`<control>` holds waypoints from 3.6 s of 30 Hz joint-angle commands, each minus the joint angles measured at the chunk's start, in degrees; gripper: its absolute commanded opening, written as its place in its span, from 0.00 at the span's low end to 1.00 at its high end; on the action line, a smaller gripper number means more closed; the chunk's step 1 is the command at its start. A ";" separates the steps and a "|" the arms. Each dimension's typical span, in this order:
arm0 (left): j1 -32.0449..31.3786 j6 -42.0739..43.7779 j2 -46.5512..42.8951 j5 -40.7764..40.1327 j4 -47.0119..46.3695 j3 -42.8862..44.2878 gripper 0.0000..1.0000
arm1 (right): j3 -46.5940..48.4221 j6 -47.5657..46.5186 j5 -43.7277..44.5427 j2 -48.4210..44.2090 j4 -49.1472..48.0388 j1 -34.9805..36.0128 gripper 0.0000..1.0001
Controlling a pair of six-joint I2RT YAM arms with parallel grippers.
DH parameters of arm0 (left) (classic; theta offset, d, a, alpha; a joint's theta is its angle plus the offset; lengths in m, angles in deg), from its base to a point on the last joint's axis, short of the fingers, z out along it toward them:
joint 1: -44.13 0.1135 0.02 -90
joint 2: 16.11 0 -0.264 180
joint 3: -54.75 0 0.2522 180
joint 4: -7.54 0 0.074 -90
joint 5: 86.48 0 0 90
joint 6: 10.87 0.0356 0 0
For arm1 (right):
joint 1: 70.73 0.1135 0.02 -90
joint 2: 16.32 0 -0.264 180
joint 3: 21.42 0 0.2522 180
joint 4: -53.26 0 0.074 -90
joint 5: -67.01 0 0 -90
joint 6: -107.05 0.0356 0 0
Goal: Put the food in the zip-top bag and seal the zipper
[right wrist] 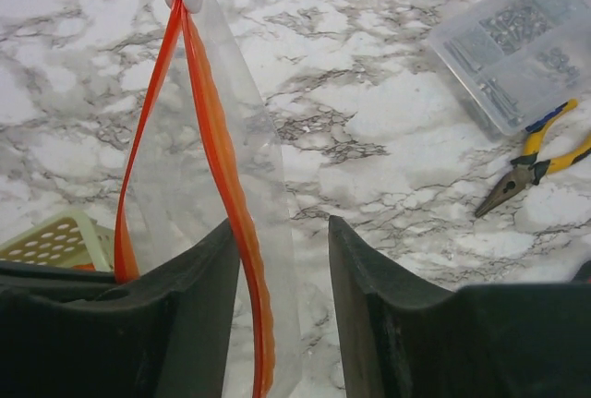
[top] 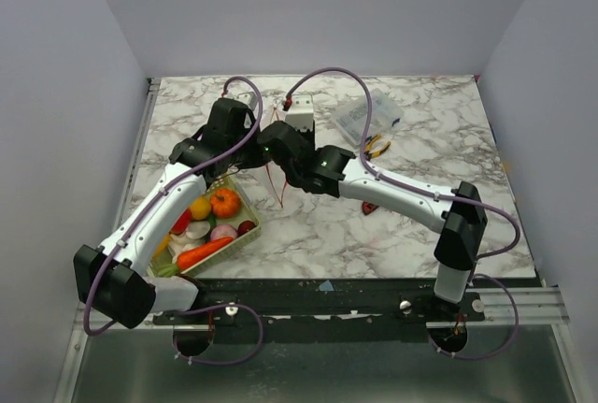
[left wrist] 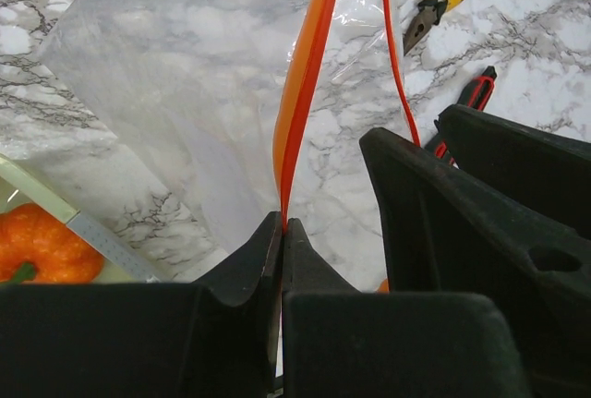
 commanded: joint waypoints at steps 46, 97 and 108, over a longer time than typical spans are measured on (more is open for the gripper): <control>3.61 5.95 -17.15 2.54 0.03 -12.42 0.85 | -4.95 -19.91 8.25 -3.72 8.57 0.02 0.00; 7.16 -6.15 -18.32 -18.45 15.82 -15.34 0.88 | -7.15 -22.11 -12.61 5.57 -5.52 -0.12 0.00; 8.07 -11.63 -15.49 -22.68 14.70 -18.74 0.76 | -13.74 -16.96 -13.13 0.84 -7.27 -1.73 0.00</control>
